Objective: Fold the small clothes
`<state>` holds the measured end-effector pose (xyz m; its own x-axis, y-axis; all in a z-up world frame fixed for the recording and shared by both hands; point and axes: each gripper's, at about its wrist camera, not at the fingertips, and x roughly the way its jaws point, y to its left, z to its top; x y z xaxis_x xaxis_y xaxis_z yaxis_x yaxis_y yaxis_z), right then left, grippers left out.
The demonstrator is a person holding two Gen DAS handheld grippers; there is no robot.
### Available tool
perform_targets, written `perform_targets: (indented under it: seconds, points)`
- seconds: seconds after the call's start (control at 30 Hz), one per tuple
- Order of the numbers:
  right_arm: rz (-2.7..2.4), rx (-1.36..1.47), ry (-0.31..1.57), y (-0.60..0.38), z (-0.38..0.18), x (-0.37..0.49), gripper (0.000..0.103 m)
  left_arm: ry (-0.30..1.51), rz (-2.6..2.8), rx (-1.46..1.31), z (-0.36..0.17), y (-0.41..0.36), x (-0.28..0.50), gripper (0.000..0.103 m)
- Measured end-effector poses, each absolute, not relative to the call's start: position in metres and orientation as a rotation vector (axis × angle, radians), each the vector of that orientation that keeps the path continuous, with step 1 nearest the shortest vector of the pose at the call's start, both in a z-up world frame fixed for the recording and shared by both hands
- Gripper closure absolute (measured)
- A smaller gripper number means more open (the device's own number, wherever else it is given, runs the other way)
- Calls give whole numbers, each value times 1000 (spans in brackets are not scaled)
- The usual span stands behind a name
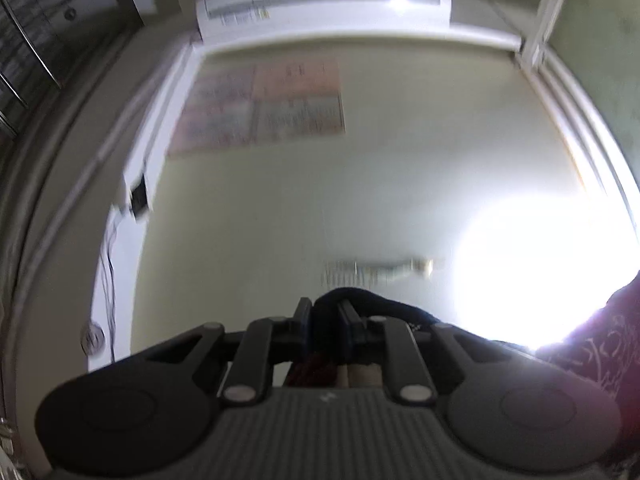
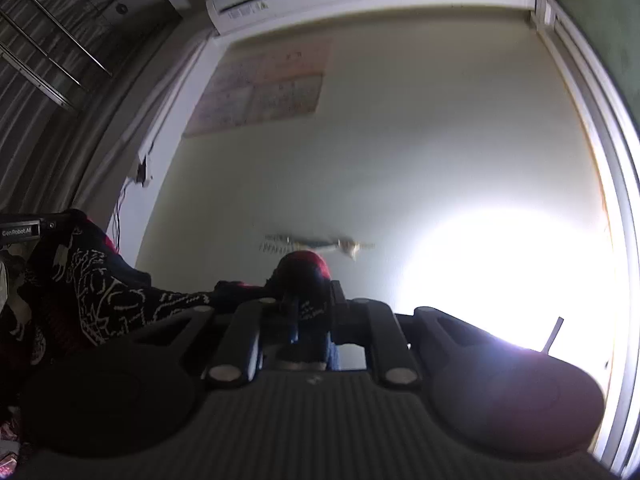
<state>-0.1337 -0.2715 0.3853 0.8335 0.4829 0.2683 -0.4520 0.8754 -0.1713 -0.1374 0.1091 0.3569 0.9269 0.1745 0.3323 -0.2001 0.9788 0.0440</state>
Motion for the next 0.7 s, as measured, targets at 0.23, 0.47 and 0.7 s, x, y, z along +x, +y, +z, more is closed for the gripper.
perform_targets:
  seconds: [0.23, 0.47, 0.7]
  points:
    - [464, -73, 68, -224, 294, 31, 81, 54, 273, 69, 267, 110, 30, 81]
    - [332, 92, 467, -234, 133, 156, 58, 625, 314, 49, 89, 144, 139, 82]
    - [361, 215, 674, -272, 28, 78, 58, 675, 109, -38, 50, 165, 49, 60]
